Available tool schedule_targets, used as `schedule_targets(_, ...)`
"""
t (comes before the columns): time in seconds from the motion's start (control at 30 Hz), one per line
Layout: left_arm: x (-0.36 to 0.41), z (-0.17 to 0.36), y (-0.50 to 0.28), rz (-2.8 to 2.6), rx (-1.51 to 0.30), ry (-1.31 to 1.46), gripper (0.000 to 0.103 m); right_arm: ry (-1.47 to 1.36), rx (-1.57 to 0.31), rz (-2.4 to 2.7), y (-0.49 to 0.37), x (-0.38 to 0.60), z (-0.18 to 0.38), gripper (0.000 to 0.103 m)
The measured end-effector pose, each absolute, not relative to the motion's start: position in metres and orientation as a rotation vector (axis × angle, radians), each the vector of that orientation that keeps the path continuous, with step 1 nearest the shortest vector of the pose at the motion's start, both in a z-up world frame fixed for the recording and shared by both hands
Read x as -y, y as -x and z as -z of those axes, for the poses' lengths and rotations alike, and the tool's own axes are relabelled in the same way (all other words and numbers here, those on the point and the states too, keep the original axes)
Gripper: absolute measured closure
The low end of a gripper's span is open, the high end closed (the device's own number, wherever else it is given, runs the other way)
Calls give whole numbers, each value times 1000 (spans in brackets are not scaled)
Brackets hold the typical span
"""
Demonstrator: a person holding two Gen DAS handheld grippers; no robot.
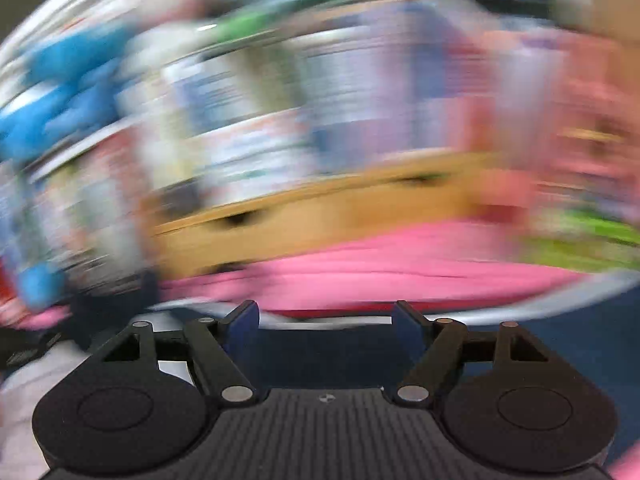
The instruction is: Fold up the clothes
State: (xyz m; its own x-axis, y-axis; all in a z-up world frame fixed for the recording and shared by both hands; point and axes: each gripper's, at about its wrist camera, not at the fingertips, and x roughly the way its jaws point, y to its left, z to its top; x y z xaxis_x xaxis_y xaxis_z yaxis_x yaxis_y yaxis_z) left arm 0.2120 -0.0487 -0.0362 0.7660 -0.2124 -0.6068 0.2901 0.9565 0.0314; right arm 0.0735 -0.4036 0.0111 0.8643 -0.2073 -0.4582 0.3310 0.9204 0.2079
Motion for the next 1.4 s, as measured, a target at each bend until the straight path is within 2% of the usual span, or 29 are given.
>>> schedule_targets(0.13,67,48,-221,217,-673,-156,89,-356,-442,589,-15,503,-6,21)
schedule_targets(0.2,70,48,-219,201,-675,-182,89,-391,-457,690,4,542,1,15)
schedule_targets(0.27,76,47,-215,192,-672,-213,89,-398,-485,716,6,563,6,8)
schedule_targets(0.33,79,47,-218,187,-670,-234,89,-361,-482,703,0,566,6,7)
schedule_targets(0.37,81,46,-220,186,-670,-239,89,-343,-480,697,-2,568,6,21)
schedule_targets(0.4,83,46,-221,184,-669,-245,89,-325,-479,690,-5,569,6,69)
schedule_targets(0.43,83,46,-222,183,-669,-247,89,-306,-477,684,-7,571,6,84)
schedule_targets(0.5,83,47,-223,186,-671,-240,89,-270,-474,670,-12,574,5,89)
schedule_targets(0.57,80,46,-223,189,-674,-221,87,10,-382,730,-12,555,-7,89)
schedule_targets(0.63,77,46,-224,193,-677,-201,87,286,-329,771,-19,541,-7,88)
schedule_targets(0.67,77,46,-224,193,-677,-198,87,340,-348,776,-26,544,-4,87)
schedule_targets(0.73,78,46,-224,192,-675,-201,87,357,-436,774,-43,561,6,79)
schedule_targets(0.8,78,47,-223,190,-672,-208,87,314,-569,789,-61,578,19,61)
schedule_targets(0.83,79,47,-223,190,-670,-210,88,273,-594,802,-62,579,19,57)
schedule_targets(0.97,79,48,-224,192,-667,-208,88,119,-554,748,-45,547,-3,29)
schedule_targets(1.03,80,49,-224,190,-664,-215,88,50,-499,637,-32,515,-25,28)
schedule_targets(1.1,82,50,-223,183,-659,-232,88,-41,-462,484,-25,481,-47,18)
schedule_targets(1.23,87,50,-215,156,-648,-300,85,-334,-557,-1,-54,385,-62,18)
schedule_targets(1.4,47,30,-166,193,-682,-233,82,-249,-654,-196,-87,244,4,19)
